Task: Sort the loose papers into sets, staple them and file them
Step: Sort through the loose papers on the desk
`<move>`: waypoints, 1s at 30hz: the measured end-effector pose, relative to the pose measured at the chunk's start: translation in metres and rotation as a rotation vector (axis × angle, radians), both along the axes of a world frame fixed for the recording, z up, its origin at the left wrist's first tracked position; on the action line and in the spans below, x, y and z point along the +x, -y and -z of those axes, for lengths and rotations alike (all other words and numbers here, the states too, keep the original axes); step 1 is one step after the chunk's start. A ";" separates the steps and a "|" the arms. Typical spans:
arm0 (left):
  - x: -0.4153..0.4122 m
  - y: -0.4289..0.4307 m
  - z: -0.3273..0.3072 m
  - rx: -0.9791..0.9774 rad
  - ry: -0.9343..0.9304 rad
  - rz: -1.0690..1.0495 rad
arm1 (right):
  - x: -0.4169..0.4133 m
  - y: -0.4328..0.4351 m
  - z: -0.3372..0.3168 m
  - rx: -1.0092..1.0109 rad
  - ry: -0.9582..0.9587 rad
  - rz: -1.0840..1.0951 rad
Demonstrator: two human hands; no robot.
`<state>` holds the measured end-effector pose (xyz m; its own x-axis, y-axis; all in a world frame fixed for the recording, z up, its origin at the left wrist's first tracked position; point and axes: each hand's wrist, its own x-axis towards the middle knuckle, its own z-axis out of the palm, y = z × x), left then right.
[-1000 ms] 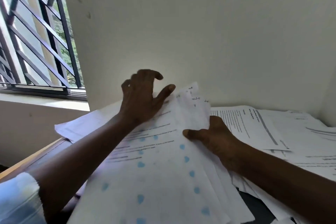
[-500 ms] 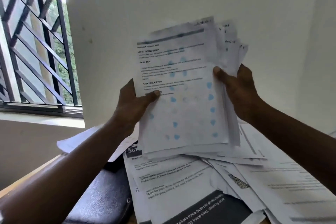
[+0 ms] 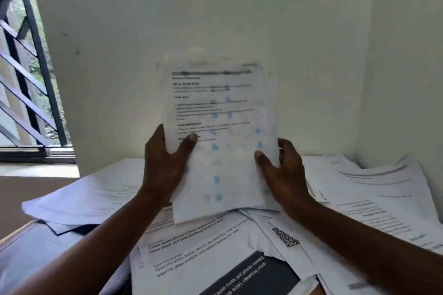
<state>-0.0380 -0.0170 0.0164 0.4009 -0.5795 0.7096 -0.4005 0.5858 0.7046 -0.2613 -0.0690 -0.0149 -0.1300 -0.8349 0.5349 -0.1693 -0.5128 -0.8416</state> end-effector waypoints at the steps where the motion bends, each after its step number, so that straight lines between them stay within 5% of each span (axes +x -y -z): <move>1: -0.002 0.003 -0.005 -0.027 -0.019 -0.016 | -0.002 0.002 -0.011 -0.053 0.009 -0.005; 6: -0.017 0.017 -0.029 -0.111 -0.029 0.011 | -0.018 0.006 -0.053 -0.104 -0.011 -0.085; 13: -0.008 0.030 0.015 0.208 0.126 0.125 | -0.024 0.023 -0.002 0.072 0.025 -0.026; 19: -0.014 0.031 0.000 0.036 0.000 0.100 | -0.024 0.019 -0.022 -0.151 0.057 0.025; 25: -0.014 0.033 0.033 0.300 0.040 0.208 | -0.015 0.010 0.016 -0.052 -0.068 0.048; 30: -0.020 0.033 0.021 0.201 -0.048 0.192 | -0.019 0.011 0.005 -0.128 -0.046 0.038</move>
